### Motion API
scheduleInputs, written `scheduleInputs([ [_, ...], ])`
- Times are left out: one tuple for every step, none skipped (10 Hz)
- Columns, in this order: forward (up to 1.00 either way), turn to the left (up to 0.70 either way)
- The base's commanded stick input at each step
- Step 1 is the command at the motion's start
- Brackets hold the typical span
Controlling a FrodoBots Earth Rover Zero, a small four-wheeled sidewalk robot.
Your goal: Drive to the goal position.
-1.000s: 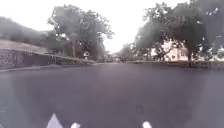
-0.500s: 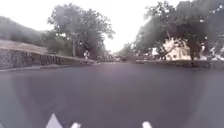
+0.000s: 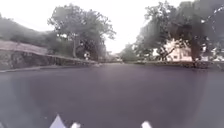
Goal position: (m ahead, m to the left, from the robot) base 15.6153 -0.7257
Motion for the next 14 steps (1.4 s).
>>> scheduleInputs([
  [0.50, 0.00],
  [0.50, 0.00],
  [0.50, 0.00],
  [0.50, 0.00],
  [0.50, 0.00],
  [0.50, 0.00],
  [0.50, 0.00],
  [0.50, 0.00],
  [0.50, 0.00],
  [0.50, 0.00],
  [0.50, 0.00],
  [0.50, 0.00],
  [0.50, 0.00],
  [0.50, 0.00],
])
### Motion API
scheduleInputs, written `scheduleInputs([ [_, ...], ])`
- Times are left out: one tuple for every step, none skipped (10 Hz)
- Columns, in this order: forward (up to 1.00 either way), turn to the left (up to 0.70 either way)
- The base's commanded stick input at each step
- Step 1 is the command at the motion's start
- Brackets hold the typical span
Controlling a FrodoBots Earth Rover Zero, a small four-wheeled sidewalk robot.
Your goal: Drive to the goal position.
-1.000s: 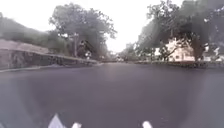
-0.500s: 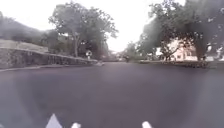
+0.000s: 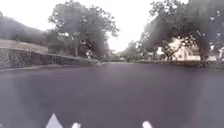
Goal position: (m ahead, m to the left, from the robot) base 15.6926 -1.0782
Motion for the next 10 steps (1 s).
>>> scheduleInputs([
  [0.50, 0.00],
  [0.50, 0.00],
  [0.50, 0.00],
  [0.50, 0.00],
  [0.50, 0.00],
  [0.50, 0.00],
  [0.50, 0.00],
  [0.50, 0.00],
  [0.50, 0.00],
  [0.50, 0.00],
])
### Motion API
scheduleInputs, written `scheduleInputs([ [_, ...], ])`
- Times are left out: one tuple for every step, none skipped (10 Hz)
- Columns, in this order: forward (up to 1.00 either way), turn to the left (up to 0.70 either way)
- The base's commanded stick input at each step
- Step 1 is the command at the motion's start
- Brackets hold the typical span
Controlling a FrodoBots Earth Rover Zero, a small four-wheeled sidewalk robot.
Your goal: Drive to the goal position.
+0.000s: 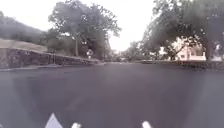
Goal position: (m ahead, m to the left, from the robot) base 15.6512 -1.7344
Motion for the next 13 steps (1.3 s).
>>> scheduleInputs([
  [0.50, 0.00],
  [0.50, 0.00],
  [0.50, 0.00],
  [0.50, 0.00],
  [0.50, 0.00],
  [0.50, 0.00],
  [0.50, 0.00],
  [0.50, 0.00],
  [0.50, 0.00],
  [0.50, 0.00],
  [0.50, 0.00],
  [0.50, 0.00],
  [0.50, 0.00],
])
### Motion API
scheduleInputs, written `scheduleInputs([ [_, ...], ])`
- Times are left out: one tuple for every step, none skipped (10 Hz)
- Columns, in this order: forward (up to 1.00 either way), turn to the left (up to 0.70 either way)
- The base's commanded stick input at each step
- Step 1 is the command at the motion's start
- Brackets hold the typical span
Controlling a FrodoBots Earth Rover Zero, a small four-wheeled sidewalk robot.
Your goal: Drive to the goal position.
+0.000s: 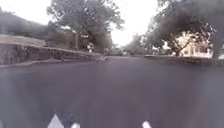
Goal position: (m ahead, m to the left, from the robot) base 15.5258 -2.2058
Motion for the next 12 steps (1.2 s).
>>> scheduleInputs([
  [0.50, 0.00],
  [0.50, 0.00],
  [0.50, 0.00],
  [0.50, 0.00],
  [0.50, 0.00],
  [0.50, 0.00],
  [0.50, 0.00],
  [0.50, 0.00],
  [0.50, 0.00],
  [0.50, 0.00],
  [0.50, 0.00],
  [0.50, 0.00],
])
